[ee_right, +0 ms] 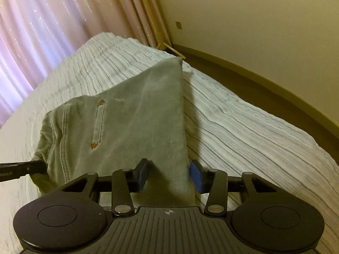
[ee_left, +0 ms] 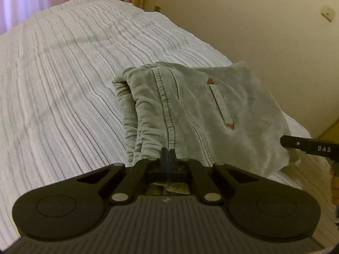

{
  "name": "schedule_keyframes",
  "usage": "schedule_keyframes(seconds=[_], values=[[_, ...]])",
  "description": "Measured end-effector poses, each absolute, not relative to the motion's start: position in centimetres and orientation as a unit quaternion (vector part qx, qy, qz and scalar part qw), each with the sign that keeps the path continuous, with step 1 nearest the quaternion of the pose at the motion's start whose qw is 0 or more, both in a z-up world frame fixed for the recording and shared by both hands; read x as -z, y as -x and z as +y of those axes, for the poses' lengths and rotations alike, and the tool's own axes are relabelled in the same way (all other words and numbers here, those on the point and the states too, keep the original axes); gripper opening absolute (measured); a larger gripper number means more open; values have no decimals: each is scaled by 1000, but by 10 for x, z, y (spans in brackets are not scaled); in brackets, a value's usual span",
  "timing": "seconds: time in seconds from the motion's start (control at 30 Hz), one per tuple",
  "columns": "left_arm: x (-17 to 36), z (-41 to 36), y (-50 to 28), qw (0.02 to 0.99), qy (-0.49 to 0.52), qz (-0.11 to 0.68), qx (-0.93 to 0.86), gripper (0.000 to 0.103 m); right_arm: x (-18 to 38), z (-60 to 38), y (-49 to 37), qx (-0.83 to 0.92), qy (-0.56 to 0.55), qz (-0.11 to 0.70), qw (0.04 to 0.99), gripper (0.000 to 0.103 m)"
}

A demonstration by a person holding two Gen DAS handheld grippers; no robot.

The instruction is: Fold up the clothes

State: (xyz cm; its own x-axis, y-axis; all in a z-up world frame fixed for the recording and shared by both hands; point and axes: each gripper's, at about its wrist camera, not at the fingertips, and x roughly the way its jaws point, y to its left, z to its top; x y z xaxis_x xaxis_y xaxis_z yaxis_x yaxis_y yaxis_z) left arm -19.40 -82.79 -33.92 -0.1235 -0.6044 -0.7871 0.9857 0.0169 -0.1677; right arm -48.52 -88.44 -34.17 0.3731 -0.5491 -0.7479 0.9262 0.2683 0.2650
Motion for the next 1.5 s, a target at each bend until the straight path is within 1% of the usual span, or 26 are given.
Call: schedule_keyframes(seconds=[0.17, 0.3, 0.37, 0.5, 0.57, 0.67, 0.73, 0.77, 0.83, 0.87, 0.93, 1.1, 1.2, 1.3, 1.4, 1.5], values=[[317, -803, 206, 634, -245, 361, 639, 2, 314, -856, 486, 491, -330, 253, 765, 44], [319, -799, 206, 642, -248, 395, 608, 6, 325, -847, 472, 483, -327, 293, 757, 44], [308, -798, 209, 648, -254, 405, 594, 6, 326, -846, 464, 486, -315, 313, 753, 44], [272, -776, 215, 667, -252, 397, 578, 13, 299, -836, 462, 478, -323, 306, 757, 45], [253, -762, 217, 676, -247, 399, 568, 15, 282, -826, 463, 477, -324, 304, 758, 45], [225, -739, 223, 690, -244, 401, 551, 20, 255, -805, 466, 480, -338, 299, 752, 45], [203, -722, 230, 696, -239, 403, 544, 25, 235, -789, 472, 478, -356, 284, 751, 45], [194, -714, 233, 697, -235, 405, 542, 25, 226, -781, 475, 478, -361, 278, 751, 46], [174, -698, 241, 698, -230, 406, 543, 28, 206, -764, 480, 480, -363, 270, 751, 62], [164, -690, 246, 698, -231, 402, 546, 29, 196, -756, 482, 483, -360, 266, 752, 72], [146, -674, 256, 698, -233, 392, 552, 34, 177, -742, 483, 484, -354, 259, 757, 72], [105, -633, 269, 708, -228, 366, 559, 36, 130, -708, 484, 473, -342, 242, 775, 72], [83, -608, 274, 715, -225, 353, 560, 39, 109, -688, 486, 471, -333, 238, 781, 72], [67, -587, 278, 719, -225, 343, 561, 40, 93, -670, 487, 465, -330, 240, 786, 72], [54, -568, 280, 723, -226, 334, 562, 44, 83, -652, 486, 463, -321, 242, 790, 72], [45, -552, 285, 723, -227, 330, 563, 45, 77, -638, 486, 467, -315, 249, 788, 72]])
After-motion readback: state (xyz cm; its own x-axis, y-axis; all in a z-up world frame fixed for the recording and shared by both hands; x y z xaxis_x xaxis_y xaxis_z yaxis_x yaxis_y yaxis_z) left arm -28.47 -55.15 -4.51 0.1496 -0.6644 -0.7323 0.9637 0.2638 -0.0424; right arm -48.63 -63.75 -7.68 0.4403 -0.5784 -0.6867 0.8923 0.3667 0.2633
